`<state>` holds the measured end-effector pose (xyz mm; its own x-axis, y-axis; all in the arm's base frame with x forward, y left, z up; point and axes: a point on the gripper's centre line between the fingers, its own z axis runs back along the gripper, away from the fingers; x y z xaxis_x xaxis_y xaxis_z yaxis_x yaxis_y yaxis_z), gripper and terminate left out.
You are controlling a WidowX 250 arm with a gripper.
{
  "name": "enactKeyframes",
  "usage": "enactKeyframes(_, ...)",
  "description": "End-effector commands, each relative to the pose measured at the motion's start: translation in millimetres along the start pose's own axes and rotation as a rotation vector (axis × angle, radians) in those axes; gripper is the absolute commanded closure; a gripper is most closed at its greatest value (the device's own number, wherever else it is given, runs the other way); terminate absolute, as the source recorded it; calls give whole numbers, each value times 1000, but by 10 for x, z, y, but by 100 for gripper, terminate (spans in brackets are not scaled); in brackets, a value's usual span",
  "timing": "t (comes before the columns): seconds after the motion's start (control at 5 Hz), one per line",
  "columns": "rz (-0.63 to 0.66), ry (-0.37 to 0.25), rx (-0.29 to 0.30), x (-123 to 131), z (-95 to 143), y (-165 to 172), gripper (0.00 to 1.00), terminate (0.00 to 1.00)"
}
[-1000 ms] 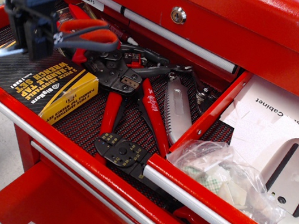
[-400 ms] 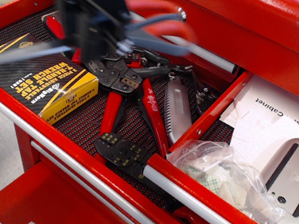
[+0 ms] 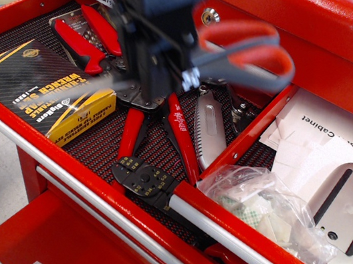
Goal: Pick up scissors and put into drawer
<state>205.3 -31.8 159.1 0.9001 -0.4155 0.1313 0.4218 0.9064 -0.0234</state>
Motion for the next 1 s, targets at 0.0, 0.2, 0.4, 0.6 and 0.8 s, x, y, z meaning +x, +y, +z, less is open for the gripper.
enactKeyframes(0.0, 48, -20, 22, 553, 25, -361, 100, 0)
enactKeyframes(0.2, 45, -73, 43, 682, -159, -482, 100, 0)
enactKeyframes(0.4, 60, -119, 11, 702, -208, -538, 100, 0)
enactKeyframes(0.6, 84, -165, 17, 731, -305, -543, 0, 0)
enactKeyframes(0.8, 84, -165, 17, 731, -305, -543, 0, 0)
